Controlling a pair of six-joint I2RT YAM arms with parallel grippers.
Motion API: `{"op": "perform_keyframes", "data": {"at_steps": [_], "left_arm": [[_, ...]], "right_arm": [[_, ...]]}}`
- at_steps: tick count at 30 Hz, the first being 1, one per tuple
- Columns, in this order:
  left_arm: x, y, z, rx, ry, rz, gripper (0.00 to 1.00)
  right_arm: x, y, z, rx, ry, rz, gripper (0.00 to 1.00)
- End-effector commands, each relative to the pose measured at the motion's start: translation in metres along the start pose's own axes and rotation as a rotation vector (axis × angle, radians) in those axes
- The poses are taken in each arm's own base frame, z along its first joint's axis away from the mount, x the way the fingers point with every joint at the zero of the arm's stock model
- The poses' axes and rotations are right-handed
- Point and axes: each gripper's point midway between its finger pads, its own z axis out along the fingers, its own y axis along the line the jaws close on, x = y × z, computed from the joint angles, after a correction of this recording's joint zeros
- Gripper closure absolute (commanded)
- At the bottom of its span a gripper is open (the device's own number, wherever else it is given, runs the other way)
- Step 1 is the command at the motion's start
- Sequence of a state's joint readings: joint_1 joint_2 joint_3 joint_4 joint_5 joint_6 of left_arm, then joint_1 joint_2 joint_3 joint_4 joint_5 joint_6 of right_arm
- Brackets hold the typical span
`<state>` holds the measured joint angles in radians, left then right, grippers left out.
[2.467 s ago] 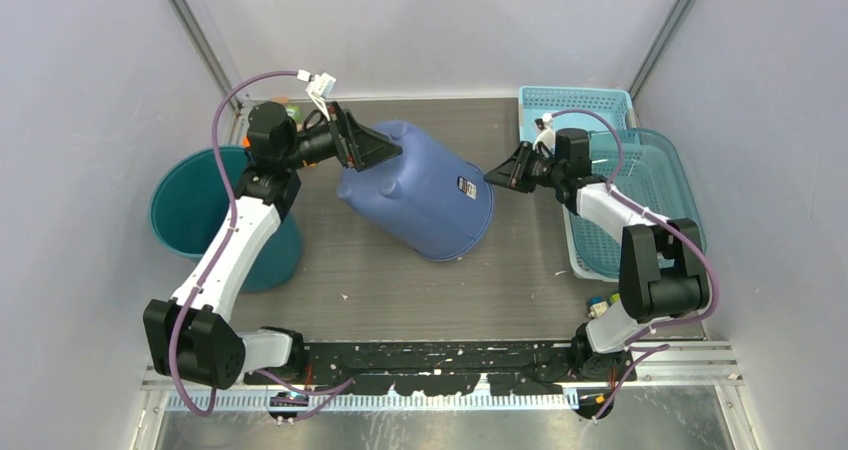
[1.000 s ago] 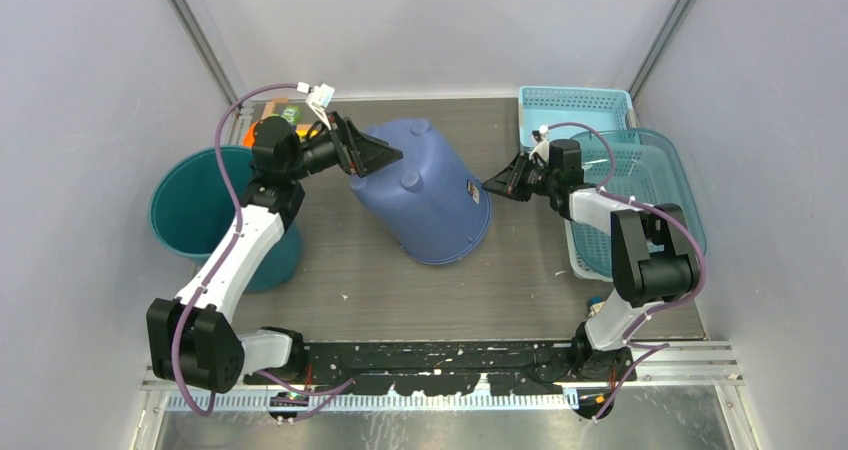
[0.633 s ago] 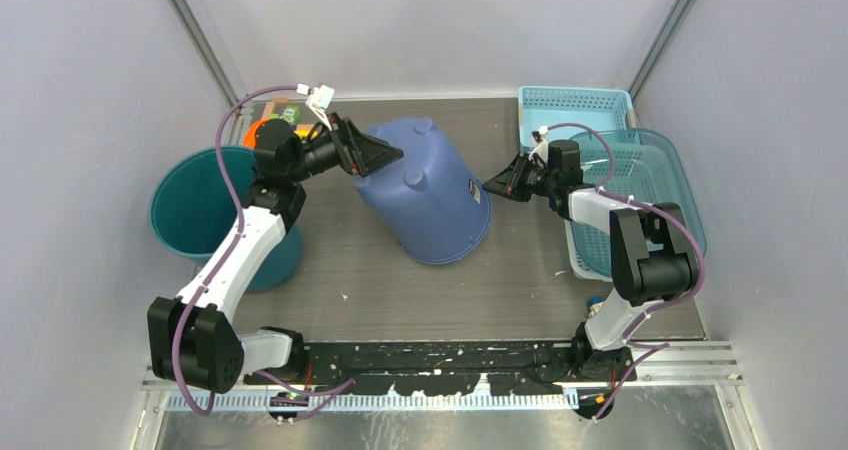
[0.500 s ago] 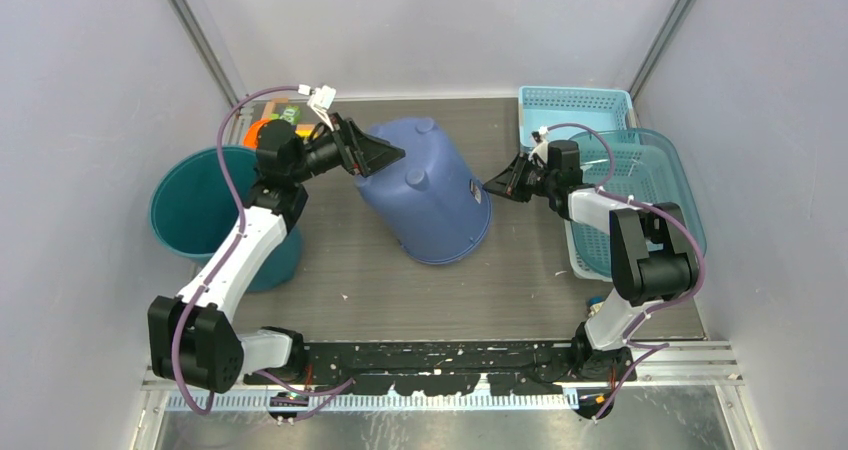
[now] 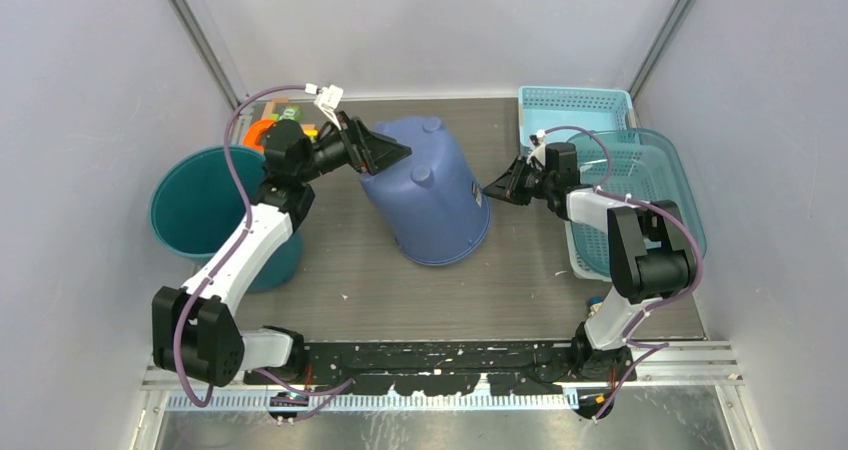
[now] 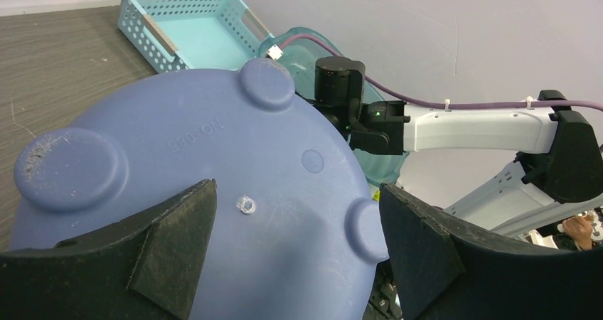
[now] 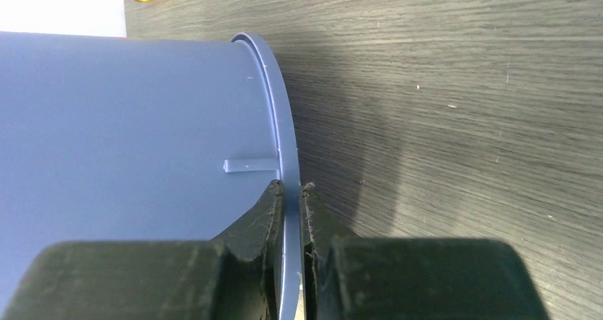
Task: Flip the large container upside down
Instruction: Turn the container upside down at the center of the board.
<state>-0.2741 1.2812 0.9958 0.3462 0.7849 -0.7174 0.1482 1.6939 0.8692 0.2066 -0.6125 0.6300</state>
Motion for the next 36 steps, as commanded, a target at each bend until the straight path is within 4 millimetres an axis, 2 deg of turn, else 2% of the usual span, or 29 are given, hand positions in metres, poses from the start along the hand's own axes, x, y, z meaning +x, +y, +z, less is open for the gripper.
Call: {"op": "perform_keyframes", "data": {"at_steps": [1,16,22,25,29,32,36], "left_arm": [[0.047,0.019,0.004,-0.045,0.126,-0.116,0.14],[0.052,0.019,0.009,-0.049,0.136,-0.117,0.15],[0.043,0.013,0.008,-0.046,0.134,-0.091,0.15],[0.029,0.000,0.005,-0.034,0.124,-0.041,0.15],[0.010,-0.020,-0.001,-0.019,0.128,0.029,0.10],[-0.003,-0.036,-0.007,-0.009,0.139,0.096,0.01],[-0.019,-0.058,-0.018,0.003,0.146,0.205,0.00]], "right_arm": [[-0.002,0.035,0.003,-0.116,0.010,-0.071,0.90],[-0.006,0.041,0.002,-0.124,0.004,-0.082,0.90],[-0.014,0.056,-0.008,-0.147,-0.014,-0.137,0.87],[-0.020,0.068,-0.017,-0.161,-0.026,-0.186,0.85],[-0.027,0.086,-0.032,-0.179,-0.045,-0.265,0.78],[-0.032,0.098,-0.045,-0.183,-0.055,-0.336,0.68],[-0.035,0.114,-0.066,-0.170,-0.044,-0.441,0.55]]}}
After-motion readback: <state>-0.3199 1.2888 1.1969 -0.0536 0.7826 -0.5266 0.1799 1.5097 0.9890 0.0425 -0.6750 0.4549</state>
